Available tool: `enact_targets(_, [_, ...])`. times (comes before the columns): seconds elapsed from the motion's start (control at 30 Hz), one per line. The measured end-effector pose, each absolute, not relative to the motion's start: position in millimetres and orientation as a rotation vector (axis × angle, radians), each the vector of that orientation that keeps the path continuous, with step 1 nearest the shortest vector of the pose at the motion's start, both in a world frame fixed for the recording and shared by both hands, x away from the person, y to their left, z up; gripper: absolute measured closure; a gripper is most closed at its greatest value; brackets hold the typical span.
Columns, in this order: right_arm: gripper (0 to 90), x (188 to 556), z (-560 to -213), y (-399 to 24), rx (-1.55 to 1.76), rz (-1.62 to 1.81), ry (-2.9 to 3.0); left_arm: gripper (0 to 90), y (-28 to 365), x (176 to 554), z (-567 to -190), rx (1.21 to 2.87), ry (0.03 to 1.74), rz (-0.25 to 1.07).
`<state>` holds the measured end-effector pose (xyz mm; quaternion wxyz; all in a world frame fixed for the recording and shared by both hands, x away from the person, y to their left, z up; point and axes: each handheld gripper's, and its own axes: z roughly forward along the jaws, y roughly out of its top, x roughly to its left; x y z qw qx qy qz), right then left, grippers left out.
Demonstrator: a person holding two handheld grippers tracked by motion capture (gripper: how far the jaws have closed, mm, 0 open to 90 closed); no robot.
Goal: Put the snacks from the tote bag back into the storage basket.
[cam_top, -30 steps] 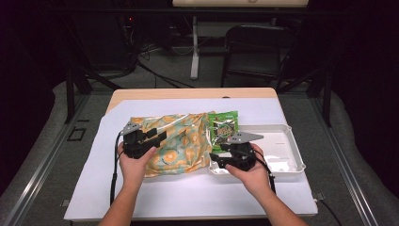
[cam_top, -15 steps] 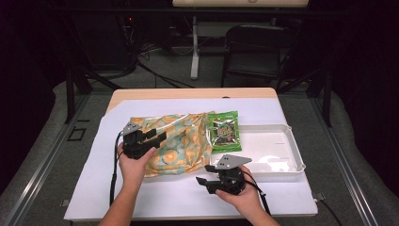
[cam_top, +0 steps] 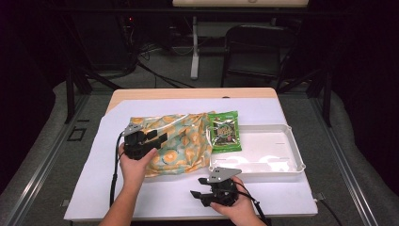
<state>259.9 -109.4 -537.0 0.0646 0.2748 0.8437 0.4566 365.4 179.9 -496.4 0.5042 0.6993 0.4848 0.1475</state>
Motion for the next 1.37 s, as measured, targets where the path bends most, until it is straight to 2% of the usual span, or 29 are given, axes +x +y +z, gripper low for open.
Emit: enact_targets(1.37, [45.6, 264, -552, -117, 0.885, 1.345, 2.535, 47.3, 180, 366, -501, 1.699, 1.185, 0.353])
